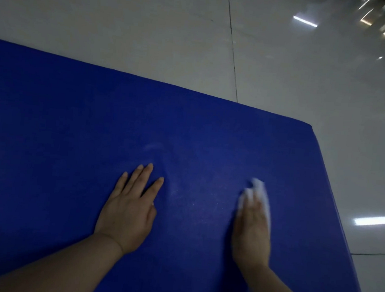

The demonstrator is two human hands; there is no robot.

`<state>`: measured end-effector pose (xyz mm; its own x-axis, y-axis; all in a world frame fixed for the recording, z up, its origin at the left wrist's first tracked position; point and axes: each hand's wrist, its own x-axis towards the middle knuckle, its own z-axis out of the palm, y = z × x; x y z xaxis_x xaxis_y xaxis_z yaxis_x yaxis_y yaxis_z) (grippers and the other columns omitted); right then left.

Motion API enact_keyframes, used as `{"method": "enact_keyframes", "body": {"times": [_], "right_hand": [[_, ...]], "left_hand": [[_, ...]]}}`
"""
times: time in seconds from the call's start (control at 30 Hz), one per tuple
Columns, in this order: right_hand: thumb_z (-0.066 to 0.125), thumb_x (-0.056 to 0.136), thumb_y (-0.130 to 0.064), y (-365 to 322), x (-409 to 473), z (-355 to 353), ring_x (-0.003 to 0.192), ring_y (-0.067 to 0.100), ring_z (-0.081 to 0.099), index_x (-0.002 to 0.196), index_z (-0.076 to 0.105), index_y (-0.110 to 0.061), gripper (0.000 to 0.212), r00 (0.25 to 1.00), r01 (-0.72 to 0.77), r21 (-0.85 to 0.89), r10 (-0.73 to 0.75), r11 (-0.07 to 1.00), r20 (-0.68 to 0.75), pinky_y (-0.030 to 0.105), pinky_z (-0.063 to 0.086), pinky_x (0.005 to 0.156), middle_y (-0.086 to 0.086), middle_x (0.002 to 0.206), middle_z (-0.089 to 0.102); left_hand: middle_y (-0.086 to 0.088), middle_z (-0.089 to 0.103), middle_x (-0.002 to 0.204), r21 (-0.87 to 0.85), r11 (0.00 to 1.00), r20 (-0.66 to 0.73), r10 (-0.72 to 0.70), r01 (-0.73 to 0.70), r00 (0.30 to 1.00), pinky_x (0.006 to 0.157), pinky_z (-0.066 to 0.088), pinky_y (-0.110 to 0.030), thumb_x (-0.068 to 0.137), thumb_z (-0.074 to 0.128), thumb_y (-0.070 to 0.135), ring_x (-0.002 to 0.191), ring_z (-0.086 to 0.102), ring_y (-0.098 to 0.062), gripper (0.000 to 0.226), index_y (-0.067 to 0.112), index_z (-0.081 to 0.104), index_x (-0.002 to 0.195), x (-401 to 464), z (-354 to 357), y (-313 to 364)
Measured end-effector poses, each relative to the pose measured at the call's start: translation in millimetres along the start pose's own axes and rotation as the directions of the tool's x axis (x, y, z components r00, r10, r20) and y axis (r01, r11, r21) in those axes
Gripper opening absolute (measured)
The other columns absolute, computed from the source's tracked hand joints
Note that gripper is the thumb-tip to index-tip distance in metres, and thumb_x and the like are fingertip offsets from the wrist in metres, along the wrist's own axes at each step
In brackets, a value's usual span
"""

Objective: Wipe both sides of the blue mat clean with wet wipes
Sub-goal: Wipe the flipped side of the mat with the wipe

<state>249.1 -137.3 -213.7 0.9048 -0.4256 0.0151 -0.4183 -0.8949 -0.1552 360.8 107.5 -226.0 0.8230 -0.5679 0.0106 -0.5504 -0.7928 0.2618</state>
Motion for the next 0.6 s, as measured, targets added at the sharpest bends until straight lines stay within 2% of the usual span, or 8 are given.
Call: {"method": "enact_keyframes", "body": {"times": [0.07, 0.17, 0.27, 0.33, 0.4, 0.43, 0.5, 0.6], "right_hand": [[0.017, 0.101, -0.024, 23, 1, -5, 0.147, 0.016, 0.003, 0.147, 0.026, -0.009, 0.050, 0.979, -0.198, -0.026, 0.196, 0.980, -0.060, 0.040, 0.013, 0.120, -0.001, 0.160, 0.003], [0.013, 0.099, -0.019, -6, -11, 3, 0.146, 0.024, 0.012, 0.149, 0.024, -0.005, 0.052, 0.973, -0.231, -0.056, 0.230, 0.971, -0.026, 0.037, 0.007, 0.120, 0.011, 0.159, 0.011], [0.030, 0.089, -0.022, -64, -46, 20, 0.133, 0.031, 0.041, 0.140, 0.040, -0.006, 0.054, 0.995, 0.061, -0.001, -0.061, 0.998, 0.076, 0.042, 0.023, 0.113, 0.014, 0.147, 0.038], [0.037, 0.088, -0.026, -88, -70, 21, 0.135, 0.023, 0.034, 0.140, 0.038, -0.012, 0.054, 0.943, 0.301, 0.069, -0.308, 0.951, 0.125, 0.039, 0.023, 0.110, 0.006, 0.149, 0.035], [0.034, 0.094, -0.022, -83, -75, 11, 0.138, 0.019, 0.030, 0.141, 0.036, -0.013, 0.048, 0.894, 0.403, 0.107, -0.416, 0.909, 0.168, 0.032, 0.017, 0.114, 0.004, 0.156, 0.023], [0.030, 0.097, -0.018, -68, -67, 7, 0.139, 0.017, 0.029, 0.143, 0.034, -0.015, 0.046, 0.916, 0.377, 0.098, -0.387, 0.921, 0.109, 0.026, 0.014, 0.115, 0.002, 0.158, 0.019], [0.033, 0.098, -0.007, -30, -43, -3, 0.141, 0.008, 0.023, 0.145, 0.028, -0.021, 0.049, 0.987, 0.147, 0.126, -0.154, 0.981, 0.041, 0.015, 0.012, 0.115, -0.007, 0.156, 0.022], [0.031, 0.097, -0.011, 15, -16, -11, 0.147, 0.015, 0.005, 0.147, 0.027, -0.010, 0.050, 0.975, -0.214, 0.008, 0.214, 0.977, -0.061, 0.030, 0.010, 0.120, 0.001, 0.160, 0.003]], "left_hand": [[-0.014, 0.035, 0.151, 0.011, 1.000, 0.007, 0.000, 0.000, 1.000, 0.116, 0.007, -0.038, 0.088, 0.029, 0.026, 0.140, 0.028, -0.025, 0.055, 0.013, 0.050, 0.137, 0, 1, -1], [-0.014, 0.034, 0.152, 0.024, 1.000, 0.007, 0.000, 0.000, 1.000, 0.116, 0.007, -0.039, 0.088, 0.028, 0.026, 0.140, 0.027, -0.024, 0.056, 0.013, 0.050, 0.138, -1, 2, -1], [-0.014, 0.035, 0.152, 0.029, 1.000, 0.022, -0.001, 0.001, 1.000, 0.115, 0.007, -0.038, 0.088, 0.028, 0.026, 0.140, 0.027, -0.025, 0.056, 0.012, 0.050, 0.137, 0, 1, -2], [-0.015, 0.036, 0.151, 0.028, 1.000, 0.028, 0.009, -0.009, 1.000, 0.115, 0.006, -0.037, 0.088, 0.028, 0.027, 0.139, 0.028, -0.025, 0.057, 0.011, 0.051, 0.137, 1, 0, -1], [-0.016, 0.037, 0.150, 0.026, 1.000, 0.022, 0.012, -0.012, 1.000, 0.115, 0.006, -0.037, 0.087, 0.028, 0.027, 0.139, 0.028, -0.025, 0.057, 0.011, 0.051, 0.136, 1, -1, 0], [-0.015, 0.037, 0.150, 0.022, 1.000, 0.015, 0.008, -0.008, 1.000, 0.115, 0.006, -0.037, 0.088, 0.028, 0.027, 0.139, 0.028, -0.025, 0.056, 0.011, 0.051, 0.137, 1, -1, 0], [-0.015, 0.037, 0.151, 0.009, 1.000, -0.004, 0.004, -0.004, 1.000, 0.116, 0.006, -0.037, 0.088, 0.029, 0.026, 0.139, 0.028, -0.025, 0.056, 0.012, 0.051, 0.137, 0, 0, 1], [-0.014, 0.036, 0.151, 0.008, 1.000, -0.009, 0.004, -0.003, 1.000, 0.116, 0.005, -0.037, 0.088, 0.029, 0.026, 0.139, 0.030, -0.026, 0.055, 0.012, 0.050, 0.138, 0, 2, 0]]}}
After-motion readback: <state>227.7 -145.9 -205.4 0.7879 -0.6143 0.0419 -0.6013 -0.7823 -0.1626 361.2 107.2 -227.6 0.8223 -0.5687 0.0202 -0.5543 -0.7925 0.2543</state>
